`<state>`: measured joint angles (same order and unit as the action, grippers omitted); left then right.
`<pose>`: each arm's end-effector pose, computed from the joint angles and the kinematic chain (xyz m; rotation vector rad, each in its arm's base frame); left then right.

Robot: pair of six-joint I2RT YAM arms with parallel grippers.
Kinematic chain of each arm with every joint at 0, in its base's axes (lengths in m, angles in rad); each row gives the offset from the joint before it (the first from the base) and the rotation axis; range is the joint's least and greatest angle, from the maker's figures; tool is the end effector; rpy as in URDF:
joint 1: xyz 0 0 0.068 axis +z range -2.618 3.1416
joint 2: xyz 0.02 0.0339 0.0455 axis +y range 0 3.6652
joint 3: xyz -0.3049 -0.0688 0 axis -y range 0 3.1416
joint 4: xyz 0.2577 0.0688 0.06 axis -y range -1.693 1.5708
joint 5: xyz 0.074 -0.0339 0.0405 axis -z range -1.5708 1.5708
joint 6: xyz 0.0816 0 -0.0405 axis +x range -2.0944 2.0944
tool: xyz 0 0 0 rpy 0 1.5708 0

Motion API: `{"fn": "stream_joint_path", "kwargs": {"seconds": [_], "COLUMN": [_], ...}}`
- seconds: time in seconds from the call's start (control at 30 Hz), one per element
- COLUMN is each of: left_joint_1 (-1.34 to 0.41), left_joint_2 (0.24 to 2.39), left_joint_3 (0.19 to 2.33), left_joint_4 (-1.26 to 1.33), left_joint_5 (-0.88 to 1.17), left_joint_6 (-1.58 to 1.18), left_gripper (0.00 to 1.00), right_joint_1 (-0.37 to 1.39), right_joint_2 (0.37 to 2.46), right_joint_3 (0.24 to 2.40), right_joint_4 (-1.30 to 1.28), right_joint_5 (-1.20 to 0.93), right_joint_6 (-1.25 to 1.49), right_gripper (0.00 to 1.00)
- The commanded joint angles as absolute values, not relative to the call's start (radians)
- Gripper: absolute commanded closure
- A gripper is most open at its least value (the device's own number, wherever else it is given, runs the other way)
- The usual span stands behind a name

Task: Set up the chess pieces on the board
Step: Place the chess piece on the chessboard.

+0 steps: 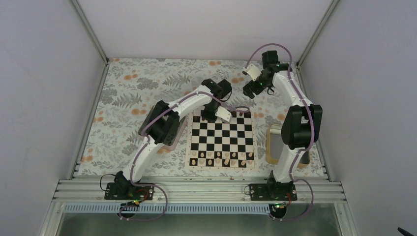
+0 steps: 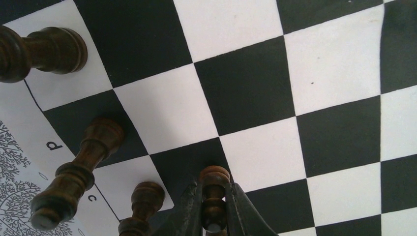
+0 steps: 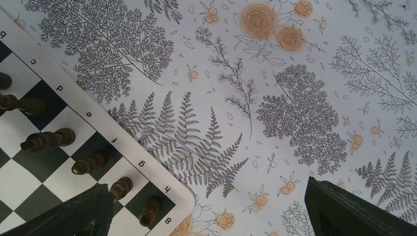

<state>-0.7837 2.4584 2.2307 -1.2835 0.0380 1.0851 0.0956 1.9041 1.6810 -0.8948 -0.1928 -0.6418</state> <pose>0.3734 -0.3766 0.1510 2.4754 1.8271 -0.0440 0.4482 0.0587 0.2646 -1.0116 2.4543 0.0822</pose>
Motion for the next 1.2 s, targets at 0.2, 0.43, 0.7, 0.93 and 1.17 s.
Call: {"fn": "stream_joint_path", "kwargs": {"seconds": [0.2, 0.43, 0.7, 0.93, 1.17], "left_joint_1": [-0.792, -0.791, -0.792, -0.795, -0.787], "left_joint_2": [2.487, 2.488, 2.486, 2.453, 2.327], "left_joint_3": [2.253, 2.261, 2.261, 2.276, 2.204], "left_joint_4": [-1.266, -1.261, -1.282, -1.323, -1.348], "left_joint_5": [0.018, 0.006, 0.011, 0.027, -0.004], "left_joint_6": [1.097, 1.099, 1.090, 1.075, 1.060], "left_gripper": [0.85, 0.85, 0.84, 0.79, 0.79], "right_joint_1": [0.089, 0.089, 0.089, 0.090, 0.091], "right_joint_2": [1.914, 1.912, 1.908, 1.906, 1.904], "right_joint_3": [1.701, 1.701, 1.698, 1.697, 1.700], "right_joint_4": [-0.903, -0.905, -0.908, -0.910, -0.913], "right_joint_5": [-0.218, -0.222, -0.226, -0.233, -0.237], "right_joint_6": [-0.640, -0.641, -0.648, -0.650, -0.647], "right_gripper": [0.00, 0.00, 0.00, 0.00, 0.00]}}
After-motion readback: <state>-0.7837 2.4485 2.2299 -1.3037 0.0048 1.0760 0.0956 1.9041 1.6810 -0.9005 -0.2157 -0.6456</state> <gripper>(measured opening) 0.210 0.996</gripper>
